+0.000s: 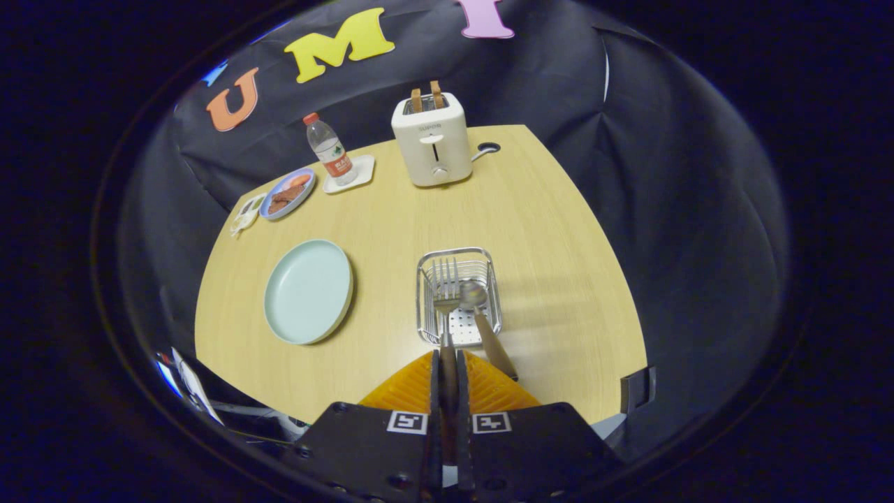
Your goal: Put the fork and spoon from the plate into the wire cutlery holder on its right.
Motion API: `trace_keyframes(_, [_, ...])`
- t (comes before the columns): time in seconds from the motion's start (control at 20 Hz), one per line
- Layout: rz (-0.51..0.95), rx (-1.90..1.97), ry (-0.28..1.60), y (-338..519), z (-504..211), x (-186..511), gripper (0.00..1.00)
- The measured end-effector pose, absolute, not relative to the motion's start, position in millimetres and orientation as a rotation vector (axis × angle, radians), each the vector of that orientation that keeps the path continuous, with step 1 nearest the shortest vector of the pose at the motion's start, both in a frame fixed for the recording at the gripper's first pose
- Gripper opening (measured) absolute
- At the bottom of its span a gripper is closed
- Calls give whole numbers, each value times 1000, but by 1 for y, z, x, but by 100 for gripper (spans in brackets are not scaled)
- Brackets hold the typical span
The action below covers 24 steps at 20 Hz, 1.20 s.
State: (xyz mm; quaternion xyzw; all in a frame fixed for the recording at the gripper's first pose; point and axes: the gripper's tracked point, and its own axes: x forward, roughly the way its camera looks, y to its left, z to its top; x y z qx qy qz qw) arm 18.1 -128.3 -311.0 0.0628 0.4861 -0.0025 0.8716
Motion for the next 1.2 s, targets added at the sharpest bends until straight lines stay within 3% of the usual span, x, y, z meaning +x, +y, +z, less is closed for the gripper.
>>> trace_keyframes(0.55, [-18, 140, 974, -123, -287, 35, 12])
trace_keyframes(0.65, [-5, 138, 953, -115, -280, 35, 22])
trace_keyframes(0.95, [18, 137, 822, -75, -223, 37, 31])
trace_keyframes(1.0, [31, 135, 787, -65, -208, 38, 39])
trace_keyframes(1.2, [75, 116, 651, -23, -153, 34, 53])
